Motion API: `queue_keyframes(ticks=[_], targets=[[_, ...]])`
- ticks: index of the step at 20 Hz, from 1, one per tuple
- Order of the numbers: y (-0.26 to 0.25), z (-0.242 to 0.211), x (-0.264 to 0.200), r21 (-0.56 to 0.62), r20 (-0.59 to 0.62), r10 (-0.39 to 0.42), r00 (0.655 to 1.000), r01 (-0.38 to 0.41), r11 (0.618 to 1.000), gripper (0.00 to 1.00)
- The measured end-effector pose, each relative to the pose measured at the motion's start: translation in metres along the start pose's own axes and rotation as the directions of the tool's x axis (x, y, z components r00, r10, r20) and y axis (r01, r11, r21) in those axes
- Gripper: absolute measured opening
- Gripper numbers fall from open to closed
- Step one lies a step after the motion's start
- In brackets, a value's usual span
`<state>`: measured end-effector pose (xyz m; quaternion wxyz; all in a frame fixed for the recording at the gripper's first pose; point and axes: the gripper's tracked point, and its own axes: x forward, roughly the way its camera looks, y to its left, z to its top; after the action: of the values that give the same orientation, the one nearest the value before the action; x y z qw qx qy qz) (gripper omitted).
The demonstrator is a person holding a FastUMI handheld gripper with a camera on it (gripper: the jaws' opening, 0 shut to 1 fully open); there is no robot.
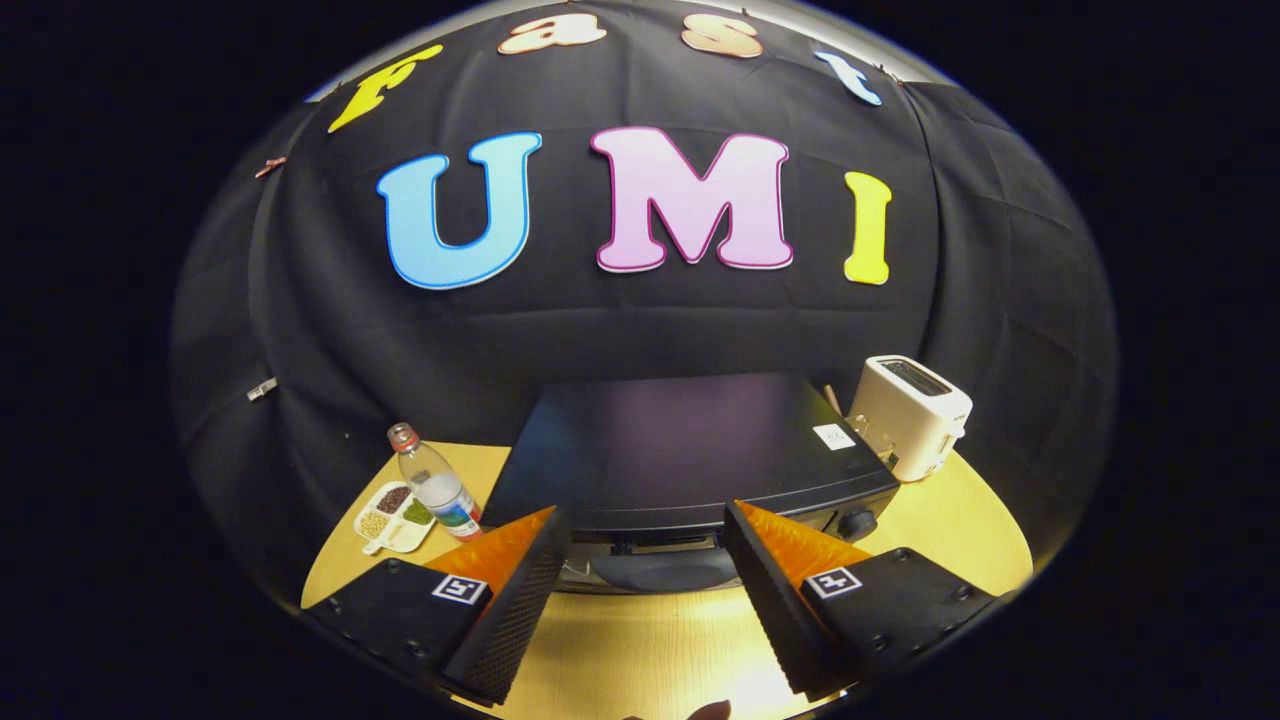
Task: Open the toaster oven, put the food inside, and close the toaster oven door.
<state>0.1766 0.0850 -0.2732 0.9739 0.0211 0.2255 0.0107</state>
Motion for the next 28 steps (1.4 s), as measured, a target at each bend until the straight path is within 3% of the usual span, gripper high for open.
queue_keyframes(ticks=[5, 9, 19, 28], targets=[[-0.008, -0.032, 0.032, -0.007, -0.074, -0.021, 0.997, 0.021, 1.0, 0.99], [-0.006, -0.035, 0.029, -0.03, -0.039, -0.001, 0.999, 0.0, 1.0, 0.99], [-0.011, -0.099, -0.03, -0.029, -0.084, -0.014, 0.996, 0.012, 1.0, 0.98], [-0.016, -0.182, -0.059, -0.062, -0.266, -0.02, 0.964, 0.003, 0.998, 0.97]])
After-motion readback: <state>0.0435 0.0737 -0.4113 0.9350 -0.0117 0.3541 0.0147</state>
